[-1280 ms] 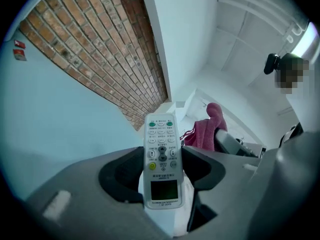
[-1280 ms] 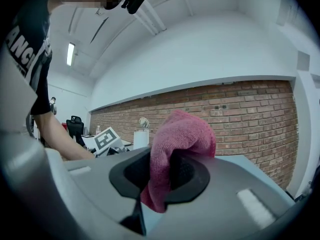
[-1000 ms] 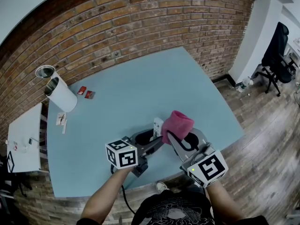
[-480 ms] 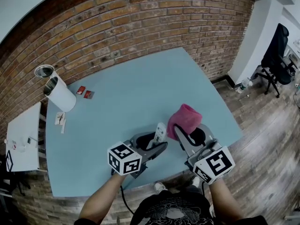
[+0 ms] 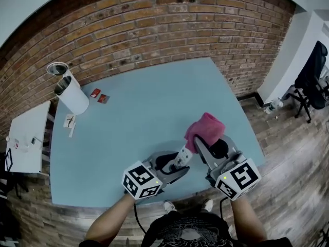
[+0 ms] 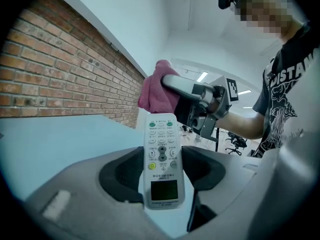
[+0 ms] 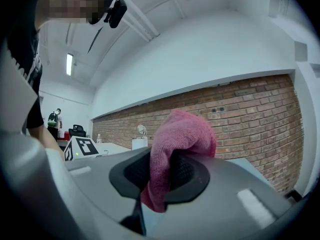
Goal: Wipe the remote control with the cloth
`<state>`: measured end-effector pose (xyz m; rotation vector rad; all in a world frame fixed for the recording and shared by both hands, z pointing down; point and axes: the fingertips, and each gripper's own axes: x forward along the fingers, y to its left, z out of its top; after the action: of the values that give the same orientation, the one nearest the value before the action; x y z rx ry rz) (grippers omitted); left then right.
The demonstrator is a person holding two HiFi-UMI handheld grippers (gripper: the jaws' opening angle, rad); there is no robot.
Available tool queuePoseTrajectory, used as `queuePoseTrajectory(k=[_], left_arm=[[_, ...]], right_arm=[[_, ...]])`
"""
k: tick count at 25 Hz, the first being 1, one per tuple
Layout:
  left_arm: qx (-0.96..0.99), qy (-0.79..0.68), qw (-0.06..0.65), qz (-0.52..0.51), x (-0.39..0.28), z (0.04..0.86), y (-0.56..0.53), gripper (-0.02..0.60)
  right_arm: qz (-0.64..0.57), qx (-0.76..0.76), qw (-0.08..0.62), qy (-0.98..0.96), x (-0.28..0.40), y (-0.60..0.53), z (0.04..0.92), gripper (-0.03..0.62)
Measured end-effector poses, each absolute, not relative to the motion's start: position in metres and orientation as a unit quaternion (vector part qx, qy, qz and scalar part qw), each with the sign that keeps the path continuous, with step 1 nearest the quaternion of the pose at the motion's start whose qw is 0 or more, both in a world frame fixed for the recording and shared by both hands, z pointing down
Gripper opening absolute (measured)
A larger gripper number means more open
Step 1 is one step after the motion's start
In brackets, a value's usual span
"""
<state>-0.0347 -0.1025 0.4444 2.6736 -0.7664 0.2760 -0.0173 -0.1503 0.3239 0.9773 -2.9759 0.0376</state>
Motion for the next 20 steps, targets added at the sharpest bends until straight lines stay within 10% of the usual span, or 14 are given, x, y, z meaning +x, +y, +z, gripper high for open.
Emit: queuePoseTrajectory(k=[20], left_arm=[[0.937,-0.302,0.155,0.082,0.005,0.425,-0.095,0.244]], right_arm=[[0.241,0.119,-0.055,-0.962,-0.008,-0.185,0.341,0.061]])
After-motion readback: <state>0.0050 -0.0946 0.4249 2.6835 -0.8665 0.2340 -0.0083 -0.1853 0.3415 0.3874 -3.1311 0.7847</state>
